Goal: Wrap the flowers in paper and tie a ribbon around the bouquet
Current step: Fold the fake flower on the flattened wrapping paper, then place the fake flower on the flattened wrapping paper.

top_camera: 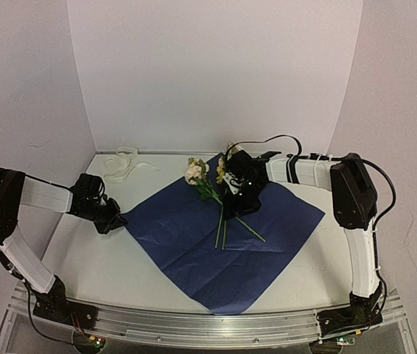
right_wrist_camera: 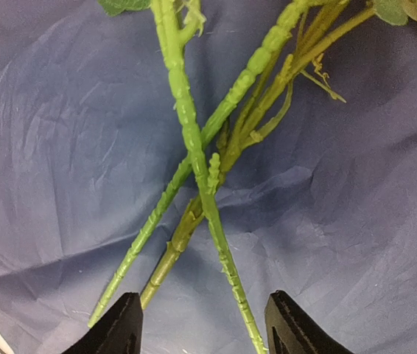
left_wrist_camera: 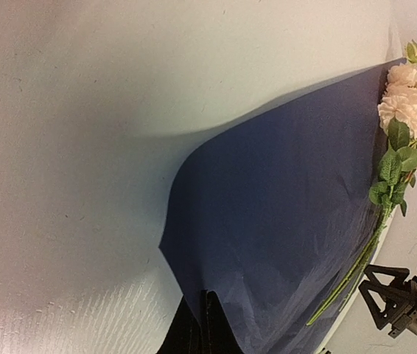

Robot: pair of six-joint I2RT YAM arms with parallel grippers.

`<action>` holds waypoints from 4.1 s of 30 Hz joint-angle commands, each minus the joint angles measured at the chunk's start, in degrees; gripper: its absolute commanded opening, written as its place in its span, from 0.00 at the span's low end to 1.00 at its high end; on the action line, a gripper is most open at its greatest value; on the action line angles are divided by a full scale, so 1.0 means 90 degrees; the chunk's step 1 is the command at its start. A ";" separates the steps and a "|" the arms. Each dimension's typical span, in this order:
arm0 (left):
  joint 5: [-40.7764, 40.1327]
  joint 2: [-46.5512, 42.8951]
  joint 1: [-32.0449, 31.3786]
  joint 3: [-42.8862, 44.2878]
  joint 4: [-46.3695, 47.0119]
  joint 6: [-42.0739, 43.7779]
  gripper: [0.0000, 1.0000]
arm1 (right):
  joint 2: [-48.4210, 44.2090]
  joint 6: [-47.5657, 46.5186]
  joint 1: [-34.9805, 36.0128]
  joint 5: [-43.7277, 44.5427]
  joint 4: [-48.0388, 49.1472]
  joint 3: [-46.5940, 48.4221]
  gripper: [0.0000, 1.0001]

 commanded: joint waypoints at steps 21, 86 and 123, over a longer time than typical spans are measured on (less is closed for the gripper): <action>0.0109 -0.0196 0.0103 0.0445 -0.0458 0.0274 0.00 | 0.0467 -0.0336 0.0023 0.0201 -0.0199 0.0137 0.40; 0.0278 -0.0722 0.0123 0.0085 -0.0619 0.0309 0.00 | 0.0520 0.2720 0.0231 0.1205 0.0057 0.0455 0.00; 0.0501 -0.0741 0.0149 -0.0179 -0.0348 0.0402 0.02 | -0.4609 0.5218 0.0926 0.0483 0.0895 -0.4962 0.89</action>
